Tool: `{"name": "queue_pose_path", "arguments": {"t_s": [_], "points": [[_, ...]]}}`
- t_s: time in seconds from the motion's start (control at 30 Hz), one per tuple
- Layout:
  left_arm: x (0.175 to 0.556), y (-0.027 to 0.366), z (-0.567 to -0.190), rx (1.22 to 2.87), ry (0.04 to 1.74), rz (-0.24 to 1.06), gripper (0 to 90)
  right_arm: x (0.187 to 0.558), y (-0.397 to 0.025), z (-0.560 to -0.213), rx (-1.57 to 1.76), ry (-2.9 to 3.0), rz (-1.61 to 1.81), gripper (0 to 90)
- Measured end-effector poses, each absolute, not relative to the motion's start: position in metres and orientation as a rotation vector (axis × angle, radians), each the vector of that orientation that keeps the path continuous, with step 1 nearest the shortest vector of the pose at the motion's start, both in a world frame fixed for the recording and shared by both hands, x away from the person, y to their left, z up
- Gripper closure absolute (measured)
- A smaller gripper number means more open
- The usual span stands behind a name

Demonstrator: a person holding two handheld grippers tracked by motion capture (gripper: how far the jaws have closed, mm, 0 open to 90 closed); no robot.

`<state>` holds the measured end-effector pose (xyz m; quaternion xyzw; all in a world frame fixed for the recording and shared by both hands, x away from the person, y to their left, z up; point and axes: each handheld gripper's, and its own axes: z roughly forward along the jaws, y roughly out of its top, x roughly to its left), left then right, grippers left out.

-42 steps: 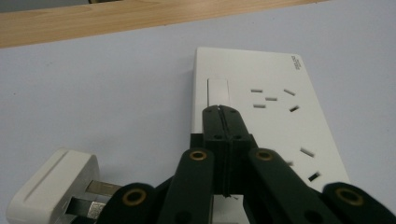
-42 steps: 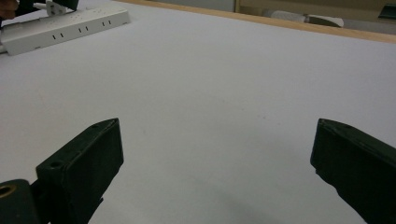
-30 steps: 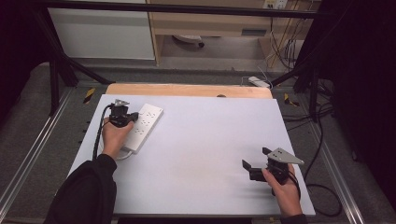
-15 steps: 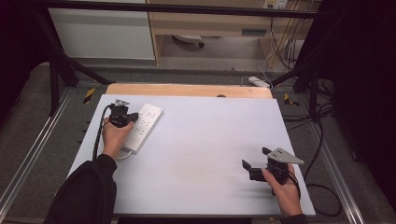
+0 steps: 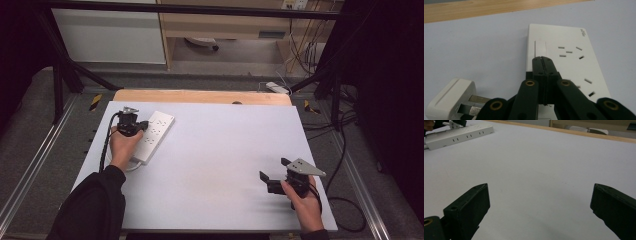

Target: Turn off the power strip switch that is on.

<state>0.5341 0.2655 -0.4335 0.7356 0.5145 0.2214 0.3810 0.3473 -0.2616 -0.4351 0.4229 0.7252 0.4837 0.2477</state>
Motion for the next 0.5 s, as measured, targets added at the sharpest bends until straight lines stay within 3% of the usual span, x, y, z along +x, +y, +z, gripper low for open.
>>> {"name": "queue_pose_path", "arguments": {"t_s": [0.5], "points": [[0.5306,0.2701,-0.4325,1.829,1.324,0.603,90.0,0.3471,-0.2621,-0.4346,1.153,1.971,1.32,2.9]]}}
